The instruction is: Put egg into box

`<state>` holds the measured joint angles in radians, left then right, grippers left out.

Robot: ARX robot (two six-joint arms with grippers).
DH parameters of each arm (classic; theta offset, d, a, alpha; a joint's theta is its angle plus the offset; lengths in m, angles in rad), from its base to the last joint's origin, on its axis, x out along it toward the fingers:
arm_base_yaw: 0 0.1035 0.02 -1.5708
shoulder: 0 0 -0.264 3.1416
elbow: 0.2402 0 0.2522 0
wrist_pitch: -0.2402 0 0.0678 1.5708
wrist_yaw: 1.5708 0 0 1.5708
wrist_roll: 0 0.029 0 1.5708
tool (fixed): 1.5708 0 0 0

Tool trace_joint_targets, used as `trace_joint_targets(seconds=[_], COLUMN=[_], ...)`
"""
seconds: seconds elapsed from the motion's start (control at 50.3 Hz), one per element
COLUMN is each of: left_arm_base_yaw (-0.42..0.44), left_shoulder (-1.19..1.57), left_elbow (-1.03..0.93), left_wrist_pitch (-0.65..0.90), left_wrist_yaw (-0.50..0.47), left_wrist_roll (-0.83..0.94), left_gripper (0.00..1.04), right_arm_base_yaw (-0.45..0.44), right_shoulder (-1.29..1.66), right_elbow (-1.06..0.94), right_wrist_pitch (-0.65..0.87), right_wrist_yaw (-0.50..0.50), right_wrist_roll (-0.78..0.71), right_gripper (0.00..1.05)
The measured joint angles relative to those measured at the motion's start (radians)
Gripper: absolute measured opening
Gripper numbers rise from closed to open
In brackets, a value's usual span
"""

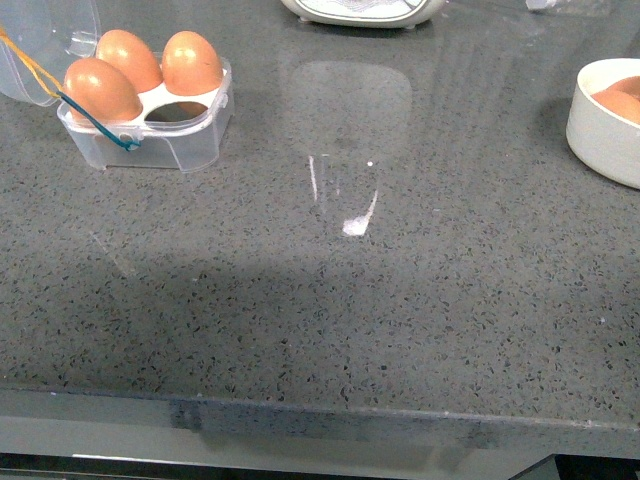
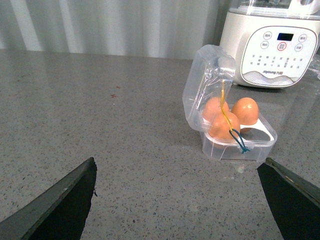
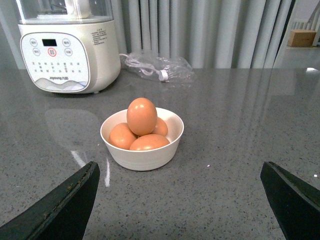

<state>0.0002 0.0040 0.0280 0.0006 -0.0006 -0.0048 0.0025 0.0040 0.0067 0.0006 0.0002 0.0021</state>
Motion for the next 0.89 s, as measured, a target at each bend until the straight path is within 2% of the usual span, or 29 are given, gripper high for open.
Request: trace_joint_targets(seconds=[0.894], left_arm_base_yaw=[0.000], left_shoulder=[0.000], left_elbow=[0.000], left_wrist_pitch=[0.000], left_wrist_yaw=[0.000], left_wrist_roll=[0.000], left_gripper=[0.98], right_arm_base_yaw=[0.000], right_shoulder=[0.000], right_elbow=[0.000], right_wrist_pitch=[0.000], right_wrist_yaw=[0.000], right_wrist_roll=[0.000], right_gripper=[0.98])
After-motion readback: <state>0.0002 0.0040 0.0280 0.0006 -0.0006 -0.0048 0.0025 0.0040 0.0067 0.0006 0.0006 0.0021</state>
